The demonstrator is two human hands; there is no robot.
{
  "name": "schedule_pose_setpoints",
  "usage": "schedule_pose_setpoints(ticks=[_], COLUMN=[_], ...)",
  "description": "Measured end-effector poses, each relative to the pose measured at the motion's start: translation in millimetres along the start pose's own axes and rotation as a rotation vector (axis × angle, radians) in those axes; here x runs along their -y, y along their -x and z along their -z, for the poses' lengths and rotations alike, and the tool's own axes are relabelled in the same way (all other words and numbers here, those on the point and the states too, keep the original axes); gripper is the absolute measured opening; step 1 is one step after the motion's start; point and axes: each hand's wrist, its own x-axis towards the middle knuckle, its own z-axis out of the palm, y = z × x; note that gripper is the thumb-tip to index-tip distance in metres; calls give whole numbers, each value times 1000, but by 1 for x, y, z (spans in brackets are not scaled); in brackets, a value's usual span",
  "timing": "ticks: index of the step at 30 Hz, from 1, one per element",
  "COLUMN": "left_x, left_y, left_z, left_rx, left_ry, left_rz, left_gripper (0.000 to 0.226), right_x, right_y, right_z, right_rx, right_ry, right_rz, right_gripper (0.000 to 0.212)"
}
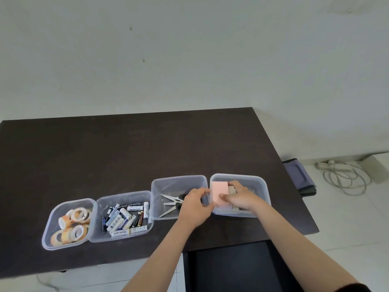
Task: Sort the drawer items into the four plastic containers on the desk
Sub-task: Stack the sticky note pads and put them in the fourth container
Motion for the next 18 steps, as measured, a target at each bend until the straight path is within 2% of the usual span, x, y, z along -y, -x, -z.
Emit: schedule_pose_setpoints(ticks=[4, 11, 18], left_x=[-1, 0, -6], left_y=[-1, 0, 4], left_z=[0, 3, 9], left_rx=[-26, -5, 69], left_ry=[-14, -16, -40], left_rz=[-10, -40, -44], left_gripper=[44, 43, 64], right_x=[-12, -18, -19], right_y=[4, 13, 13], right_z=[1, -2, 4], right_rx=[-91, -95, -17], right_ry=[-29, 27, 14], right_rz=[-1, 70, 98], right_gripper=[68, 81, 81])
